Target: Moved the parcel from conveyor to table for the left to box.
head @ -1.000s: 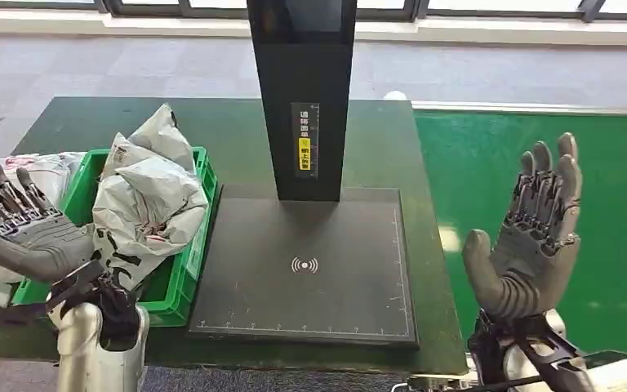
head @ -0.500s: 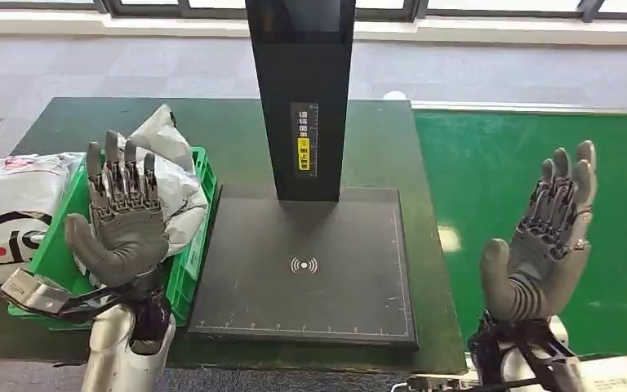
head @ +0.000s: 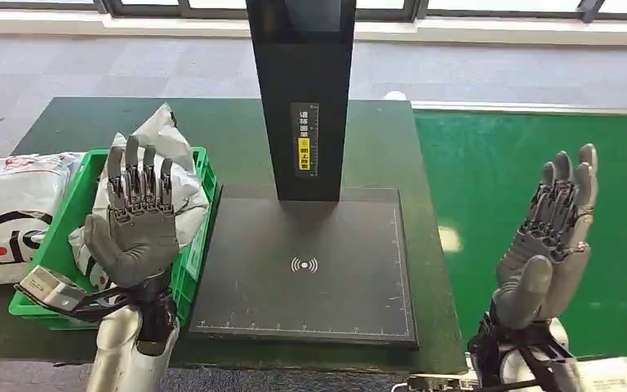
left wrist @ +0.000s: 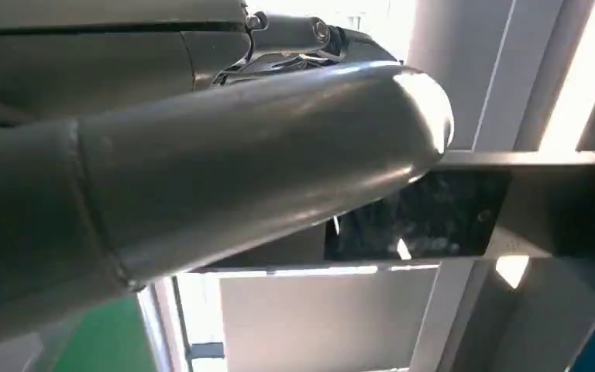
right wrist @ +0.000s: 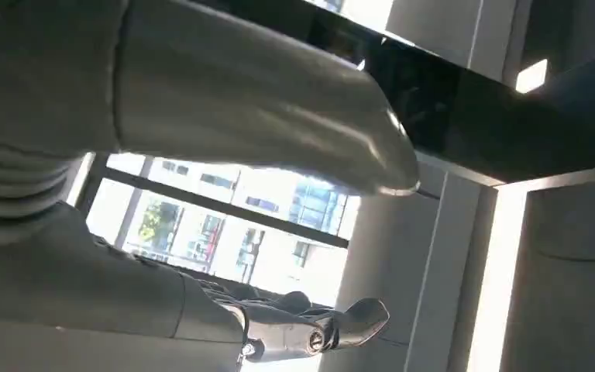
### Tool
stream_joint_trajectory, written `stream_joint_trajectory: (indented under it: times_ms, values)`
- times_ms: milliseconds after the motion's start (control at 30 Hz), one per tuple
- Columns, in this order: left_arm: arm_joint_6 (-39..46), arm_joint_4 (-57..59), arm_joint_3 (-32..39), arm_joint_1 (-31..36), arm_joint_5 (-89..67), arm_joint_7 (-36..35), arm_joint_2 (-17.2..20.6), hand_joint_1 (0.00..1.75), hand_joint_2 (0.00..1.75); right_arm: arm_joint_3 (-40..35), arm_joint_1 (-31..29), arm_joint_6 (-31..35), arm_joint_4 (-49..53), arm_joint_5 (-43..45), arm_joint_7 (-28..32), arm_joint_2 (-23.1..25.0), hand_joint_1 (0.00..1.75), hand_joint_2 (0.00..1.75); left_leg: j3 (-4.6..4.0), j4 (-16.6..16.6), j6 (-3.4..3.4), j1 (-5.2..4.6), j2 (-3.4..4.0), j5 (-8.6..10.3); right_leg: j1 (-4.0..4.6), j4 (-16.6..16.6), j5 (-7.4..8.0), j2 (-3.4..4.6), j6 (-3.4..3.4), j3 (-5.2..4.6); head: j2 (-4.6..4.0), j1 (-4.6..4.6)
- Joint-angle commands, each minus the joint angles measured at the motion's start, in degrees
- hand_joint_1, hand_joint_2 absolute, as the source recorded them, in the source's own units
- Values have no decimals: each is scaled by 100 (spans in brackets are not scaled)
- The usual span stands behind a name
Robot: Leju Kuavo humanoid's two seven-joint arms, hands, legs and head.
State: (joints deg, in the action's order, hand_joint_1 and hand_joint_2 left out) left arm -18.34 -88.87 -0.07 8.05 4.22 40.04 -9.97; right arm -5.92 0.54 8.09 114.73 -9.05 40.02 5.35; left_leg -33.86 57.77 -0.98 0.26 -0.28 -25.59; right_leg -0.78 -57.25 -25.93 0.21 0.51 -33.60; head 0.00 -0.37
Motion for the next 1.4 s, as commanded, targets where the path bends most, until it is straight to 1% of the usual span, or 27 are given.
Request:
stream_joint_trajectory:
  times_ms: [33, 67, 100, 133, 167, 367, 400, 433, 467, 500, 533, 733, 933, 1200, 1233, 1267, 1300, 1400]
  values:
    - [136, 491, -13, 344, -322, -4, 57, 0, 0, 28, -36, 106, -548, -14, -2, -205, 0, 0, 12, -10, 1, 5, -6, 4, 6, 15, 3, -10, -3, 17, 0, 0]
    - [266, 402, -23, 283, -396, -4, 51, 0, 0, 104, -80, -2, -720, -101, -2, -130, 0, 0, 24, -25, 3, 7, -6, 9, 10, 32, 9, -13, -6, 32, 0, 0]
    - [411, 245, -56, 221, -503, -4, 47, 0, 0, 128, -103, -28, -696, -144, -2, -86, 0, 0, 13, -9, 1, 4, 0, 2, 5, 13, 3, -3, -3, 17, 0, 0]
    - [430, 210, -73, 196, -513, -4, 50, 0, 0, 127, -104, -36, -694, -157, -2, -80, 0, 0, 19, -17, 2, 6, 2, 4, 8, 23, 7, -3, -4, 24, 0, 0]
    - [744, -109, -154, 100, -675, -4, 66, 0, 0, 78, -96, -26, -653, -283, -2, -87, 0, 0, 13, -8, 2, 4, 9, 0, 6, 12, 5, 6, -3, 14, 0, 0]
    - [1002, -473, -334, 88, -622, -4, 67, 0, 0, 38, -74, -201, -580, -277, -2, -107, 0, 0, 6, -4, 1, 5, 0, -1, 6, 7, 1, -2, -2, 11, 0, 0]
    - [1057, -487, -355, 129, -609, -4, 61, 0, 175, 58, -82, -224, -604, -299, -2, -96, 26, 0, 10, -7, 2, 5, -2, -1, 6, 10, 0, -6, -3, 15, 0, 0]
    - [1247, -554, -397, 154, -708, -4, 80, 0, 175, 51, -98, -237, -605, -359, -2, -95, 124, 0, 6, -4, 2, 4, -1, -1, 6, 7, 1, -5, -3, 11, 0, 0]
    - [1311, -549, -397, 180, -688, -4, 73, 0, 175, 50, -104, -218, -610, -399, -2, -88, 175, 0, 6, -3, 3, 8, -2, -1, 10, 11, 2, -6, -3, 14, 0, 0]
    - [1254, -548, -447, 240, -651, -4, 122, 72, 175, 20, -136, -259, -646, -452, -2, -111, 175, 0, 6, -5, 2, 3, 0, 1, 5, 8, 2, -4, -2, 11, 0, 2]
    - [1255, -528, -465, 298, -647, -4, 146, 175, 175, 9, -194, -298, -675, -444, -2, -113, 175, 0, 4, -2, 2, 6, 0, 0, 7, 8, 2, -4, -2, 11, 0, 0]
    - [1278, -504, -517, 370, -602, -4, 306, 175, 175, 76, -446, -412, -863, -432, -2, -120, 175, 0, 4, -4, 1, 3, 5, 2, 4, 6, 5, 0, -3, 8, 0, 0]
    - [1230, -529, -534, 353, -617, -4, 316, 175, 175, 61, -354, -410, -729, -492, -2, -93, 175, 0, 16, -16, 1, 4, 4, 5, 6, 18, 7, -4, -6, 20, 0, 2]
    - [1193, -632, -565, 250, -672, -4, 345, 175, 175, -7, -222, -369, -587, -524, -2, -127, 175, 0, 10, -8, 1, 1, -1, 1, 2, 7, 2, -6, -3, 13, 0, 0]
    - [1295, -655, -593, 234, -756, -4, 352, 3, 175, -38, -221, -294, -620, -619, -2, -145, 0, 0, 10, -10, 1, 4, -1, 2, 6, 13, 4, -7, -4, 16, 0, 0]
    - [1412, -668, -644, 229, -826, -4, 362, 0, 175, -67, -211, -247, -611, -610, -2, -152, 0, 0, 11, -10, 1, 3, 0, 2, 4, 11, 3, -6, -4, 15, 0, 0]
    - [1432, -644, -743, 231, -871, -4, 397, 0, 0, -71, -191, -199, -624, -616, -2, -142, 0, 0, 5, -5, 1, 3, 0, 1, 4, 7, 2, -5, -2, 10, 0, 0]
    - [1432, -644, -743, 231, -871, -4, 397, 0, 0, -71, -191, -199, -624, -616, -2, -142, 0, 0, 3, -3, 1, 3, -2, 1, 3, 4, 2, -6, -2, 7, 0, 0]
